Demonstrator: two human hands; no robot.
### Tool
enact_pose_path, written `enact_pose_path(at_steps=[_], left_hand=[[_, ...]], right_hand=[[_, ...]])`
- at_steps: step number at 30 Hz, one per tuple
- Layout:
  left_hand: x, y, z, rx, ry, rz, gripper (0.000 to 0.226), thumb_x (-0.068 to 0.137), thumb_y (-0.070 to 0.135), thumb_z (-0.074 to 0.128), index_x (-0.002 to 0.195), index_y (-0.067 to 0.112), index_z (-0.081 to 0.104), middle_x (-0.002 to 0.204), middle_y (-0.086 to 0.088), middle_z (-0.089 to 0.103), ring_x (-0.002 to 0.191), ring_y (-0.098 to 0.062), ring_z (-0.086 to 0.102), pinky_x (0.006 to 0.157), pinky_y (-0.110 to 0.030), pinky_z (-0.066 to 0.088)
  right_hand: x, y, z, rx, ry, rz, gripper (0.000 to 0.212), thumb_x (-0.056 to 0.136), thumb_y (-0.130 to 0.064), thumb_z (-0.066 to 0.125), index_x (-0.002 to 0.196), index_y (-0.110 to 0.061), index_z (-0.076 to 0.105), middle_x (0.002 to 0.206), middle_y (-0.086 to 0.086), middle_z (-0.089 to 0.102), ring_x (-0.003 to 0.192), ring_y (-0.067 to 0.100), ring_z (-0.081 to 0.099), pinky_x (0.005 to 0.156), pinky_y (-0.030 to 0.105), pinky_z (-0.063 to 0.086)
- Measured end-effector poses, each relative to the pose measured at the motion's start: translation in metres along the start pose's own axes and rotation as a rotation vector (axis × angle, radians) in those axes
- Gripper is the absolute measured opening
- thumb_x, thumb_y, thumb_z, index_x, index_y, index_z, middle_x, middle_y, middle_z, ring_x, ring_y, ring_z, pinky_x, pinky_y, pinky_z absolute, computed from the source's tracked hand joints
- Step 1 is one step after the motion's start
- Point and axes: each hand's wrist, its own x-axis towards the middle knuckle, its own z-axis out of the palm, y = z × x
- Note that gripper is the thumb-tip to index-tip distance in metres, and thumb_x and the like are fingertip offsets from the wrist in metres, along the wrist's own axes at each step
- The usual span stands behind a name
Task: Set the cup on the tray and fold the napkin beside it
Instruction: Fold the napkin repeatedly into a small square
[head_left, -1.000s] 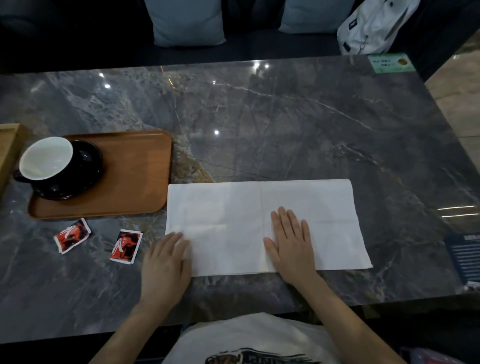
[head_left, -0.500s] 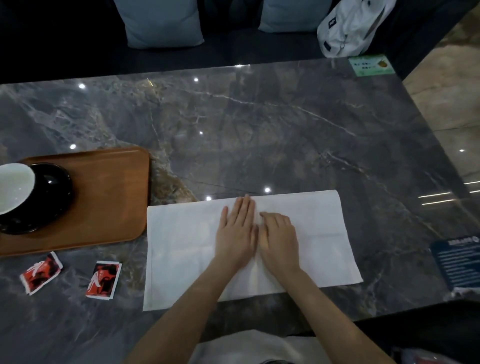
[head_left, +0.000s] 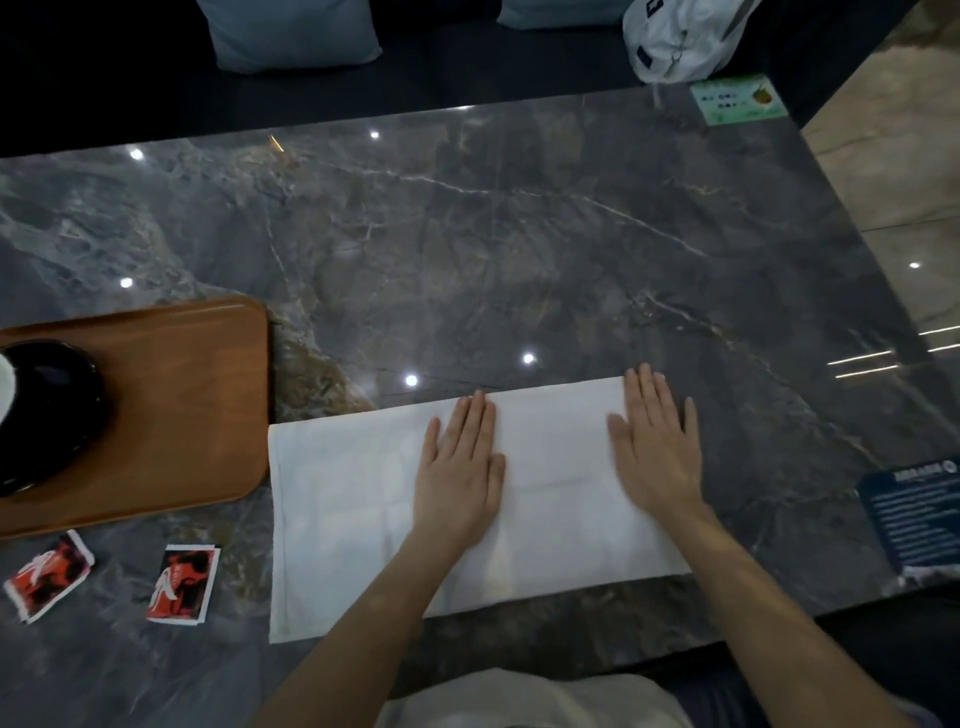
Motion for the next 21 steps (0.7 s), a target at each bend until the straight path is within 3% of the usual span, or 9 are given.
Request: enact_pose_path(at_steps=[2, 4, 6, 9, 11, 13, 15, 17, 21], left_hand=[[-0.001, 0.001, -0.002, -0.005, -0.008, 0.008, 0.058, 0.093, 0.035, 0.023, 0.144, 0.009, 0.019, 0.152, -0.005, 0.027, 0.138, -0.014, 0.010, 0.118, -0.039, 0.003], [-0.001, 0.001, -0.003, -0.029, -0.029, 0.021, 0.059, 0.092, 0.039, 0.009, 0.144, 0.014, 0.000, 0.155, 0.000, 0.002, 0.138, -0.011, -0.006, 0.116, -0.037, -0.007], [0.000, 0.002, -0.005, -0.059, -0.049, 0.021, 0.059, 0.088, 0.041, 0.000, 0.141, 0.017, -0.011, 0.149, 0.005, -0.015, 0.136, -0.009, -0.017, 0.112, -0.035, -0.013], [0.000, 0.002, -0.006, 0.006, -0.076, 0.026, 0.060, 0.092, 0.041, 0.009, 0.140, 0.016, -0.016, 0.146, 0.003, -0.024, 0.135, -0.011, -0.023, 0.112, -0.036, -0.015], [0.000, 0.001, -0.005, 0.103, -0.123, 0.040, 0.069, 0.094, 0.043, 0.023, 0.137, 0.015, -0.024, 0.144, -0.001, -0.031, 0.133, -0.015, -0.029, 0.112, -0.039, -0.015], [0.001, 0.001, -0.004, 0.119, -0.126, 0.040, 0.070, 0.094, 0.045, 0.022, 0.137, 0.015, -0.024, 0.146, -0.002, -0.030, 0.134, -0.016, -0.029, 0.112, -0.039, -0.014], [0.001, 0.002, -0.005, 0.054, -0.098, 0.030, 0.062, 0.090, 0.044, 0.004, 0.140, 0.015, -0.017, 0.154, -0.001, -0.017, 0.137, -0.012, -0.021, 0.113, -0.037, -0.013], [0.000, 0.004, -0.006, 0.014, -0.097, 0.017, 0.067, 0.085, 0.043, -0.006, 0.145, 0.014, -0.006, 0.157, -0.001, -0.005, 0.142, -0.012, -0.010, 0.113, -0.035, -0.011], [0.001, 0.003, -0.004, 0.017, -0.080, 0.024, 0.070, 0.084, 0.044, -0.007, 0.147, 0.014, 0.000, 0.158, -0.001, -0.001, 0.145, -0.016, -0.002, 0.113, -0.035, -0.010]], right_hand=[[0.000, 0.008, -0.003, -0.034, -0.021, 0.018, 0.066, 0.084, -0.049, -0.011, 0.143, -0.019, -0.012, 0.158, 0.000, -0.002, 0.143, 0.010, -0.008, 0.115, 0.041, -0.011], [-0.001, -0.004, -0.003, -0.044, 0.022, 0.064, 0.070, 0.085, -0.047, -0.008, 0.146, -0.012, -0.002, 0.158, 0.005, 0.003, 0.145, 0.015, -0.001, 0.112, 0.039, -0.016], [-0.011, -0.030, -0.004, 0.031, 0.089, 0.035, 0.070, 0.087, -0.044, 0.002, 0.146, -0.007, 0.009, 0.156, 0.009, 0.010, 0.145, 0.021, 0.010, 0.112, 0.041, -0.010], [-0.042, -0.089, 0.001, 0.249, 0.015, -0.219, 0.062, 0.088, -0.045, 0.002, 0.142, -0.015, -0.007, 0.150, -0.005, -0.012, 0.142, 0.010, -0.010, 0.117, 0.038, -0.009], [-0.064, -0.119, 0.006, 0.334, -0.047, -0.291, 0.061, 0.092, -0.048, -0.003, 0.145, -0.017, -0.003, 0.153, -0.007, -0.007, 0.142, 0.008, -0.008, 0.119, 0.038, -0.004], [-0.075, -0.120, 0.013, 0.266, -0.032, -0.261, 0.067, 0.093, -0.047, -0.007, 0.146, -0.013, 0.017, 0.155, 0.002, 0.017, 0.144, 0.015, 0.013, 0.120, 0.041, 0.008], [-0.077, -0.098, 0.017, 0.187, -0.002, -0.213, 0.064, 0.096, -0.042, -0.002, 0.142, -0.009, 0.027, 0.150, 0.007, 0.035, 0.140, 0.019, 0.026, 0.117, 0.040, 0.012], [-0.079, -0.064, 0.022, 0.133, -0.009, -0.153, 0.060, 0.097, -0.042, 0.003, 0.144, -0.010, 0.022, 0.150, 0.005, 0.034, 0.141, 0.016, 0.021, 0.114, 0.034, 0.002], [-0.085, 0.002, 0.022, 0.077, 0.014, -0.044, 0.060, 0.095, -0.046, 0.011, 0.146, -0.014, 0.011, 0.154, 0.000, 0.015, 0.142, 0.014, 0.012, 0.113, 0.028, -0.008]])
